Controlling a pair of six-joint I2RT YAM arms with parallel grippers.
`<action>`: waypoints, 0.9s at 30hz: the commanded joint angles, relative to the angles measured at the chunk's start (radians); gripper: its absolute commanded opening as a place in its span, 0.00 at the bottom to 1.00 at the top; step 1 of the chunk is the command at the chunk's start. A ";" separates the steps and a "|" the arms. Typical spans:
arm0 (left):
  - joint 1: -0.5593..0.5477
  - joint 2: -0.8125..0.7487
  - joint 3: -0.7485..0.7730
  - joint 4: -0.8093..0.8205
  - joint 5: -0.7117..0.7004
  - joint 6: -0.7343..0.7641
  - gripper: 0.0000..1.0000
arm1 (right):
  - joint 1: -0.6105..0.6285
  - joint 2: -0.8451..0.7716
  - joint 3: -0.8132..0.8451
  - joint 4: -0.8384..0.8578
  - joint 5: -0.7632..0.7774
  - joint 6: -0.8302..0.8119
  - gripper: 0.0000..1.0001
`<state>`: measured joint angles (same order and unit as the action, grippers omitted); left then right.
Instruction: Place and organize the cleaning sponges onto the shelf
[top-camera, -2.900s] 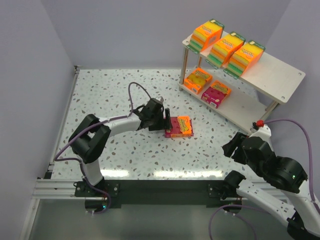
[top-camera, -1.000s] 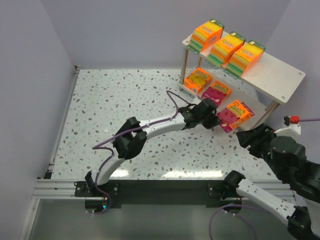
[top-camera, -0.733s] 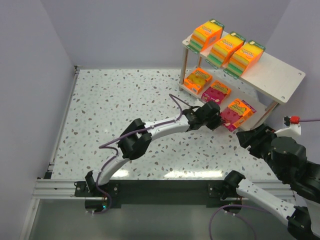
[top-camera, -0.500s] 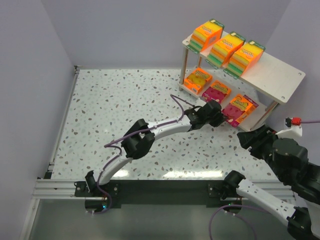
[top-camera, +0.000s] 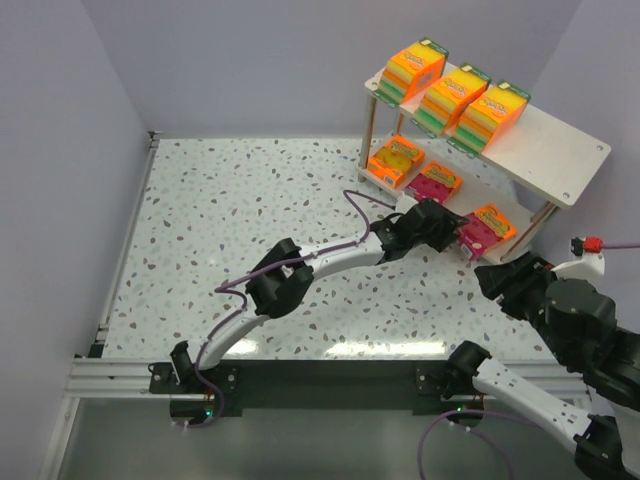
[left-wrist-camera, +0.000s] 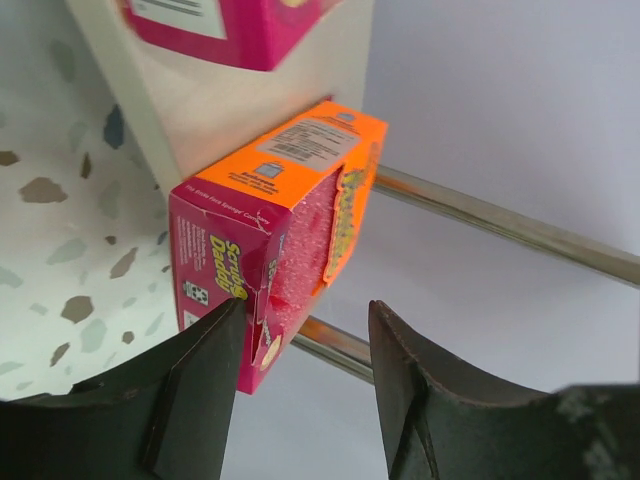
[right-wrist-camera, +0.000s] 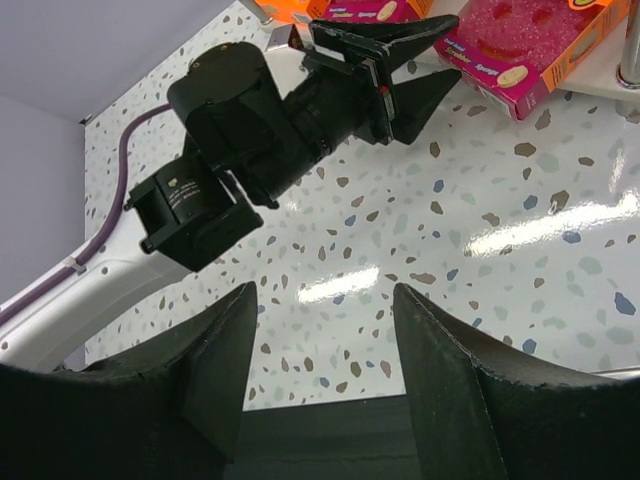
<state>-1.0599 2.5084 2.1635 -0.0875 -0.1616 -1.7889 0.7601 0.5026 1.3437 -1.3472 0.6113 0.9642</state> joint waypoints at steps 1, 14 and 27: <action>0.009 -0.016 0.007 0.121 -0.023 0.031 0.58 | 0.002 -0.001 -0.011 -0.173 0.018 -0.001 0.61; -0.008 -0.170 -0.250 0.201 0.037 0.108 0.51 | 0.001 -0.016 -0.018 -0.191 0.027 0.018 0.61; -0.005 -0.125 -0.188 0.235 0.063 0.114 0.50 | 0.001 -0.013 -0.032 -0.182 0.021 0.022 0.61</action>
<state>-1.0626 2.3981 1.9018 0.0875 -0.1085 -1.6833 0.7601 0.4858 1.3155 -1.3479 0.6113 0.9661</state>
